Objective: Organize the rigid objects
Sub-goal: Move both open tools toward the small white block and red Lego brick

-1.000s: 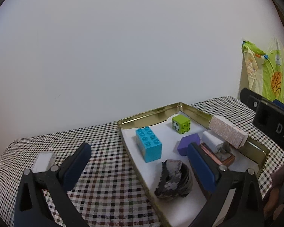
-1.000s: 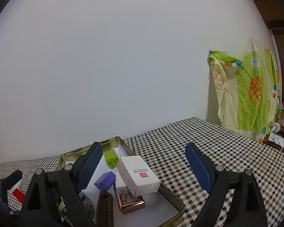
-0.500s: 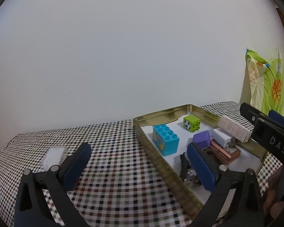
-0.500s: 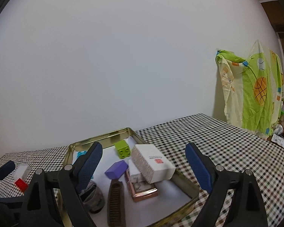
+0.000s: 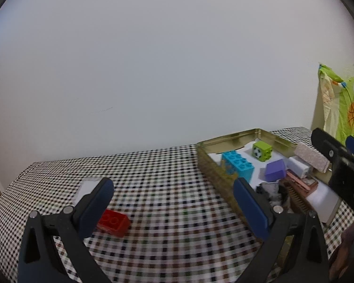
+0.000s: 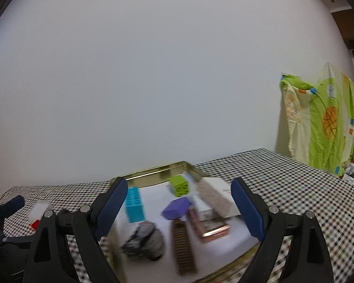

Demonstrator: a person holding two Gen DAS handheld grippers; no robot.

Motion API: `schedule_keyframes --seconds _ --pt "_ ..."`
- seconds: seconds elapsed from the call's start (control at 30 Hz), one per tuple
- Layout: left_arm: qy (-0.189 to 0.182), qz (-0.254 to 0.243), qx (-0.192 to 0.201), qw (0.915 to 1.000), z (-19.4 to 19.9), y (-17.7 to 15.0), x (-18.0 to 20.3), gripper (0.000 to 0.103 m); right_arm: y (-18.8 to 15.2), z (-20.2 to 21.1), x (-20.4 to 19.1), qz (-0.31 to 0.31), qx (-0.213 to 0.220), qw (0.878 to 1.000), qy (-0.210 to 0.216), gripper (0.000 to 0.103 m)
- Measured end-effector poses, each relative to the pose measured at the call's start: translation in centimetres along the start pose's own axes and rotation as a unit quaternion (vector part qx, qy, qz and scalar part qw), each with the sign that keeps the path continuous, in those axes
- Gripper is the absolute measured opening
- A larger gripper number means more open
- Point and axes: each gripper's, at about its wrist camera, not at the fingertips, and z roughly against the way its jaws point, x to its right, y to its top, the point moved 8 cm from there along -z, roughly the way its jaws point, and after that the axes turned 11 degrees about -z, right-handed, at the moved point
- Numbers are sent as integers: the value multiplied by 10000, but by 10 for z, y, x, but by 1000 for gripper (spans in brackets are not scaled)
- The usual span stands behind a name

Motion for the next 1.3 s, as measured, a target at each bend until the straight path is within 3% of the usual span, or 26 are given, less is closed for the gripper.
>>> schedule_keyframes --seconds 0.57,0.87,1.13,1.3 --pt "438 241 -286 9983 -13 -22 -77 102 -36 -15 -97 334 -402 9965 660 91" --pt "651 516 -675 9943 -35 -44 -128 102 -53 -27 -135 538 -675 9915 976 91" --pt "1217 1246 -1445 9741 -55 -85 -205 102 -79 -44 -171 846 -1350 9754 1524 91" --pt "1311 1693 -1758 9609 -63 -108 -237 102 -107 -65 -195 985 -2322 9474 1970 91"
